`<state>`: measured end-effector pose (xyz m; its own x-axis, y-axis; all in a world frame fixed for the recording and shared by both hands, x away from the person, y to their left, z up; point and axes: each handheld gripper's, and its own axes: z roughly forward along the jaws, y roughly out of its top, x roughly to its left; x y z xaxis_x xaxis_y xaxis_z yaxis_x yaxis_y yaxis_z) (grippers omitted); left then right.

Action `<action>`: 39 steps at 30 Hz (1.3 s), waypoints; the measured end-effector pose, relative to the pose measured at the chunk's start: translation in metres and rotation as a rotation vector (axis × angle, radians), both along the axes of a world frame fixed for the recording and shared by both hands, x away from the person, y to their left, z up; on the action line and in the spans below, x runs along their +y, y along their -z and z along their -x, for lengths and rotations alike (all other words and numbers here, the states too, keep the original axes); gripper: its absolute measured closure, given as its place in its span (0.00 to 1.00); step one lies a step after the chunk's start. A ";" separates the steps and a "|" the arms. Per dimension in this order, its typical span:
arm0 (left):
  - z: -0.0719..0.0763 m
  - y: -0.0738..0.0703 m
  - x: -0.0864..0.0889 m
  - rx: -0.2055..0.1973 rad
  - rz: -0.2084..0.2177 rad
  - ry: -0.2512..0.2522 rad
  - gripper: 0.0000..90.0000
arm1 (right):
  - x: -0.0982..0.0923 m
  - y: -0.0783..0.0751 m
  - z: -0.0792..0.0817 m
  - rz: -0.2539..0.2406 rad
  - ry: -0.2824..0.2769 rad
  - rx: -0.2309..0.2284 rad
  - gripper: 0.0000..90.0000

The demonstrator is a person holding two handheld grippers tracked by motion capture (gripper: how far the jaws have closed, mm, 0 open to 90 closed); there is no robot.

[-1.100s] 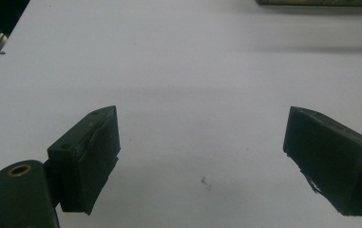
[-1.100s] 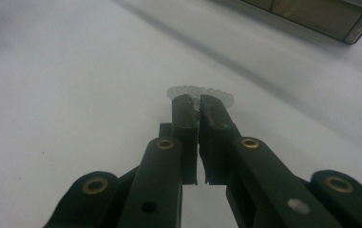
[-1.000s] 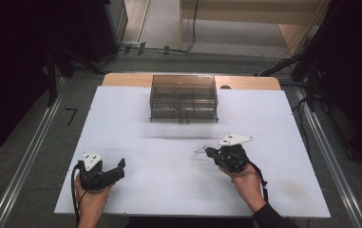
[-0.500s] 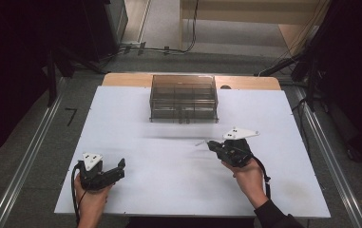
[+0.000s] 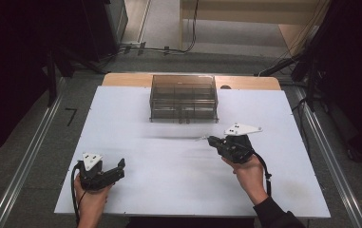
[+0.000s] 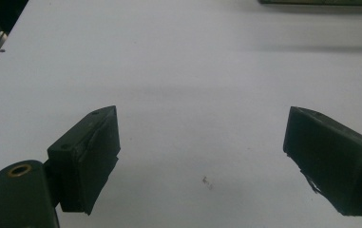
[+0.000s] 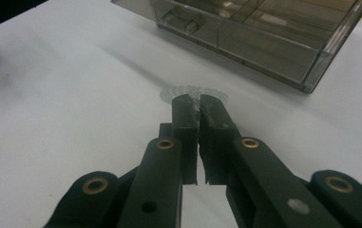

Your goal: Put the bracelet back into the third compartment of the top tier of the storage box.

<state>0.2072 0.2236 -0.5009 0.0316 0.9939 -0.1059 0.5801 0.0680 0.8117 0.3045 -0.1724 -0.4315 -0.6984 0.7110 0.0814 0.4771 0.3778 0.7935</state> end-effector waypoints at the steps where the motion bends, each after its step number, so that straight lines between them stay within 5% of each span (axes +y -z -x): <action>1: 0.000 0.000 0.000 0.000 0.001 0.000 0.13 | 0.000 -0.001 0.000 -0.002 0.002 0.000 0.93; 24: -0.001 0.000 0.000 0.001 0.005 0.002 0.13 | -0.002 -0.020 -0.011 -0.024 0.027 -0.037 0.93; 39: -0.001 0.000 0.000 0.000 0.007 0.003 0.13 | -0.007 -0.029 -0.023 -0.075 0.089 -0.069 0.93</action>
